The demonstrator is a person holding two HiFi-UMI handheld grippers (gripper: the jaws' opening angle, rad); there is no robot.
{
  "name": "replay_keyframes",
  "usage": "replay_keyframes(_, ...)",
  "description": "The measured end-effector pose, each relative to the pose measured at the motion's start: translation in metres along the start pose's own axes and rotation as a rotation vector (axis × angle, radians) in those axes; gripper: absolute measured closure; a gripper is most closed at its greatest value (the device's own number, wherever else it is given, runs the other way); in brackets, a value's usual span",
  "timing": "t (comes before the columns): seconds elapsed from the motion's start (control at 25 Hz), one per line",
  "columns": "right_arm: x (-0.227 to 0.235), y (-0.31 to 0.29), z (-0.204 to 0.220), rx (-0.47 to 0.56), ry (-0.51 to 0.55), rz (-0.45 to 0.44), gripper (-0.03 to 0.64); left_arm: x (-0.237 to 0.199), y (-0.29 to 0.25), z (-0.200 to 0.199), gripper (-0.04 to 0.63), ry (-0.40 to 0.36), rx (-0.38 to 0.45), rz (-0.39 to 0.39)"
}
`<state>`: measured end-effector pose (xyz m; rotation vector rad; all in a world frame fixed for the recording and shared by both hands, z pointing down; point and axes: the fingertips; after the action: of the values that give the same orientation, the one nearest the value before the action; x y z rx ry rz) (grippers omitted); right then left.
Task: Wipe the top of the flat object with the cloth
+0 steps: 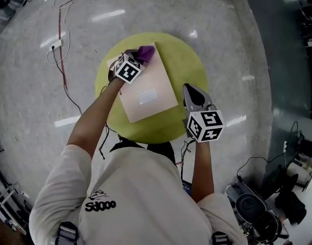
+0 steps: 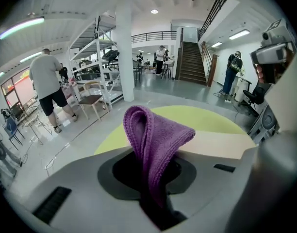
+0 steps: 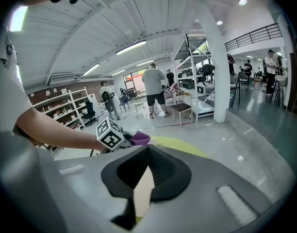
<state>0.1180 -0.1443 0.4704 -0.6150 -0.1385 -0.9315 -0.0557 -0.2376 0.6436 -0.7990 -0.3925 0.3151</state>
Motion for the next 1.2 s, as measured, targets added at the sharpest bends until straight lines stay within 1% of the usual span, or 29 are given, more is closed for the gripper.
replay_keyframes(0.08, 0.0, 0.0, -0.002, -0.001, 0.002, -0.001, 0.606, -0.01, -0.002, -0.001, 0.531, 0.001, 0.017, -0.034)
replay_keyframes(0.16, -0.001, 0.0, -0.004, 0.0, 0.001, -0.001, 0.606, -0.014, -0.003, -0.003, 0.531, 0.011, 0.034, -0.048)
replay_keyframes(0.24, -0.002, 0.0, -0.003, 0.001, 0.0, 0.001, 0.607, -0.015, -0.003, -0.002, 0.53, 0.019, 0.044, -0.044)
replay_keyframes(0.48, -0.012, 0.001, 0.006, -0.005, -0.003, 0.013, 0.606, -0.011, 0.0, 0.004, 0.531, 0.004, 0.03, -0.031)
replay_keyframes(0.6, -0.02, 0.002, 0.01, -0.003, -0.003, 0.013, 0.606, -0.008, 0.007, 0.008, 0.531, 0.0, 0.036, -0.022)
replay_keyframes(0.84, -0.033, 0.01, 0.02, -0.002, -0.007, 0.039, 0.606, 0.025, 0.032, 0.023, 0.529, -0.068, 0.075, 0.052)
replay_keyframes(1.04, -0.051, 0.022, 0.035, 0.011, -0.017, 0.053, 0.607, 0.065, 0.058, 0.042, 0.529, -0.13, 0.107, 0.107)
replay_keyframes(1.2, -0.066, 0.028, 0.044, 0.032, -0.02, 0.07, 0.606, 0.088, 0.075, 0.056, 0.529, -0.169, 0.115, 0.153)
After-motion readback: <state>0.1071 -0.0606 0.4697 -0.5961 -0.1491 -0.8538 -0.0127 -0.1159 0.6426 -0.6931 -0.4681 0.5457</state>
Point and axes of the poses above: the fingertips, and each gripper's own axes: y backward along the fingers, x to its right, z out of its underside, and after that the axes turned 15 degrees about -z, right-handed
